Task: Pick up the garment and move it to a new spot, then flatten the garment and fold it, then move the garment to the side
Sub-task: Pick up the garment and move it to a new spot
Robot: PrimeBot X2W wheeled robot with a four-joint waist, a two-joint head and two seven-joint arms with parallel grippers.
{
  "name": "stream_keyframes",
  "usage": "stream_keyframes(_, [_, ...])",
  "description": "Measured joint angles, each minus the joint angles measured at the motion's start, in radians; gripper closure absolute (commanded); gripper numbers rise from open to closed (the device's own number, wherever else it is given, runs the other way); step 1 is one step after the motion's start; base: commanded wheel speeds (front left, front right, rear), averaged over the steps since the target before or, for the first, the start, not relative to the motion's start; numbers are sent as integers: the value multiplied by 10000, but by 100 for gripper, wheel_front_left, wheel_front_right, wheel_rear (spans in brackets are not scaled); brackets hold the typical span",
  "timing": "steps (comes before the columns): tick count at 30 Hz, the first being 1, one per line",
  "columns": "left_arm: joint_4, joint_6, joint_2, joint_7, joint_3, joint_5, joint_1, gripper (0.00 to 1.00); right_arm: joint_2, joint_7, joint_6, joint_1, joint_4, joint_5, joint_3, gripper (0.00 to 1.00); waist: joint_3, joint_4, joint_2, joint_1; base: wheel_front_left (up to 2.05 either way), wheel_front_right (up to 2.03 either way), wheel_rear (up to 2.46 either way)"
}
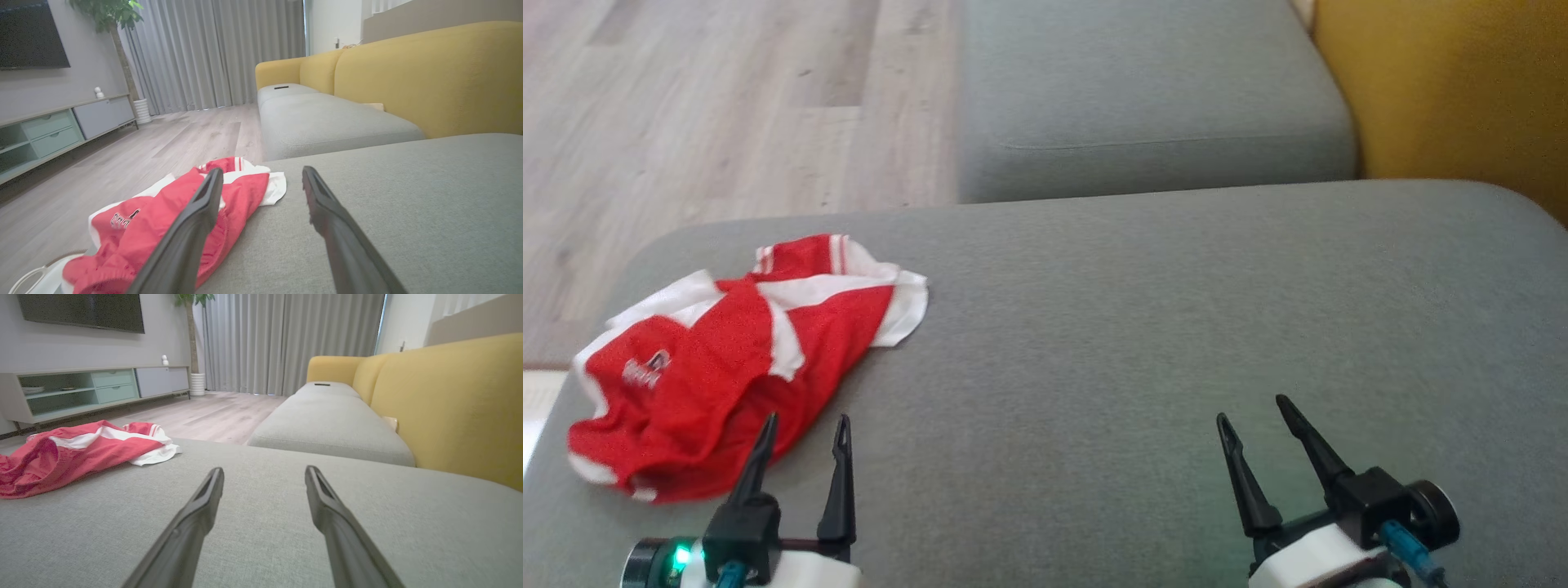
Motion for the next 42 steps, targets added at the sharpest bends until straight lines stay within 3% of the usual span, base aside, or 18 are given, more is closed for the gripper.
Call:
stream_keyframes(25, [-63, 215, 466, 0, 268, 82, 275, 0, 8, 0, 0, 150, -337, 882, 148, 0, -85, 3253, 0, 0, 0, 0, 0])
stream_keyframes(32, [-142, 86, 539, 0, 362, 8, 417, 0, 8, 0, 0, 150, -343, 959, 180, 0, 8, 3612, 0, 0, 0, 0, 0])
stream_keyframes(42, [-407, 102, 451, 0, 706, -144, 397, 0, 10, 0, 0, 161, -297, 809, 111, 0, 286, 3588, 0, 0, 0, 0, 0])
